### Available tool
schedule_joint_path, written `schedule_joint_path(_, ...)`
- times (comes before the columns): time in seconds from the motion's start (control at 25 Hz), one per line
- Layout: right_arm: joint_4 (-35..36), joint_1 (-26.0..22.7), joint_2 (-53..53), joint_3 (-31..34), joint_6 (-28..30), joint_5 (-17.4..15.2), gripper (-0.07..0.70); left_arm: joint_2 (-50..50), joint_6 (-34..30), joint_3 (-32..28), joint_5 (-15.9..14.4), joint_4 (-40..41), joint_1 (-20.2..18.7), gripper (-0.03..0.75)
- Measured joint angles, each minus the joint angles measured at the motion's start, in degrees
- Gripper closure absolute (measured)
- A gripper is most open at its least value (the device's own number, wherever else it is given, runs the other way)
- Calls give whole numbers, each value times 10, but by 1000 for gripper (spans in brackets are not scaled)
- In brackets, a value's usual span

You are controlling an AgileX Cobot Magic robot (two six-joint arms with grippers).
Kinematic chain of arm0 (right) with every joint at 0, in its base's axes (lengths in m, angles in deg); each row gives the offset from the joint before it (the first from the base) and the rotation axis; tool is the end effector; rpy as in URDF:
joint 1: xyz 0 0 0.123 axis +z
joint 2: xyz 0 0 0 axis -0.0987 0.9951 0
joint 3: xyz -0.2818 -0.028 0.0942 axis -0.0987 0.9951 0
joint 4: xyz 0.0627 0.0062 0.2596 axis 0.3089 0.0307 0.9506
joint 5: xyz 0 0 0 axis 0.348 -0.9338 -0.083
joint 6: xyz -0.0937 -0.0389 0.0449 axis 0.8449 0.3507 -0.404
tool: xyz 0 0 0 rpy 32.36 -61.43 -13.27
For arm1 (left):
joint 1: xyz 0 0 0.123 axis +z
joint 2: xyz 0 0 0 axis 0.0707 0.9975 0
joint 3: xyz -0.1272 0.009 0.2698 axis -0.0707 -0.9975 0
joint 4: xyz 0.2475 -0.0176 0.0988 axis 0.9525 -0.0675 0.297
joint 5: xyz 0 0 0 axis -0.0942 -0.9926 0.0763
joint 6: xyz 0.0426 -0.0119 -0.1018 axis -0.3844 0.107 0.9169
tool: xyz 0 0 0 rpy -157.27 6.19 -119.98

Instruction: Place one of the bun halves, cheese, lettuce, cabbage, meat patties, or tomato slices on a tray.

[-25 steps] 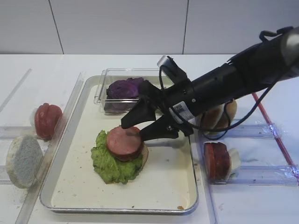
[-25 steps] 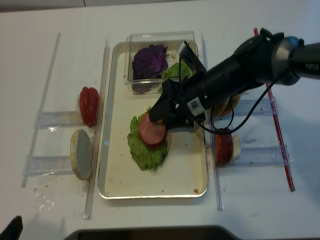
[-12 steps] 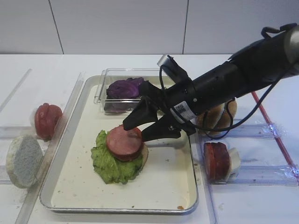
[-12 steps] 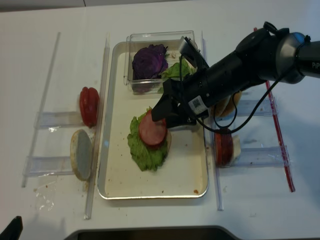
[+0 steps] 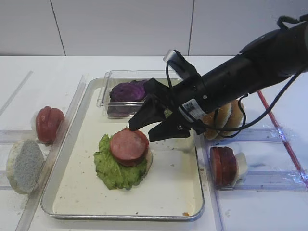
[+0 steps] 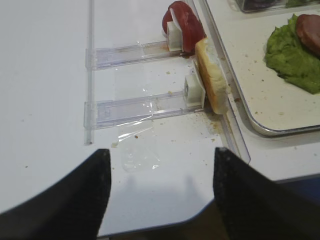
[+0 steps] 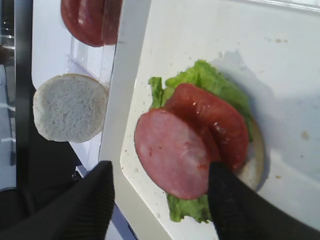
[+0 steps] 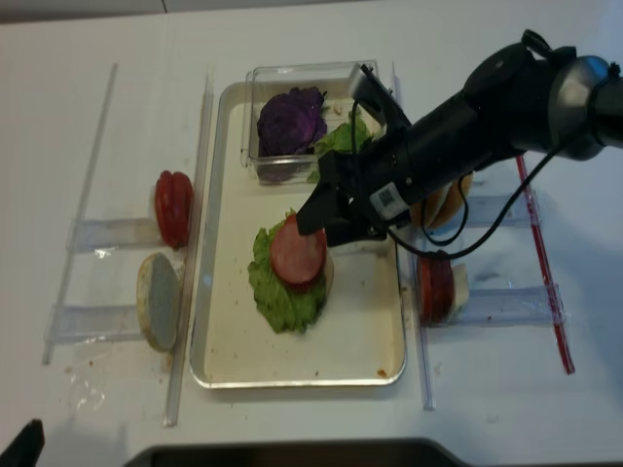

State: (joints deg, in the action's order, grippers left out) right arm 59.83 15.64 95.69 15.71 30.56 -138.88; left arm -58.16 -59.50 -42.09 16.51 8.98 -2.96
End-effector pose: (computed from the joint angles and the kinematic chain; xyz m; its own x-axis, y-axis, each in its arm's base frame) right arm 0.3168 0.2183 0.1842 -0.9750 -0.1189 -0.1878 -0.2223 0.5086 0.8318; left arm 0.0069 0.0070 0.2582 -0.5610 0.0318 -0.8272 0.0429 0.9990 0.0093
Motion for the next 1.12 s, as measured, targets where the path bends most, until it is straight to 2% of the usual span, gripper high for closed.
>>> schedule_joint_path(0.24, -51, 0, -24, -12, -38, 1, 195, 0, 0, 0, 0, 0, 0, 307)
schedule_joint_path(0.4, -102, 0, -33, -46, -76, -15, 195, 0, 0, 0, 0, 0, 0, 307)
schedule_joint_path(0.72, -237, 0, -38, -145, -168, -80, 195, 0, 0, 0, 0, 0, 0, 307)
schedule_joint_path(1.0, -303, 0, -38, -202, -218, -133, 195, 0, 0, 0, 0, 0, 0, 307)
schedule_joint_path(1.12, -320, 0, -38, -223, -231, -141, 195, 0, 0, 0, 0, 0, 0, 307)
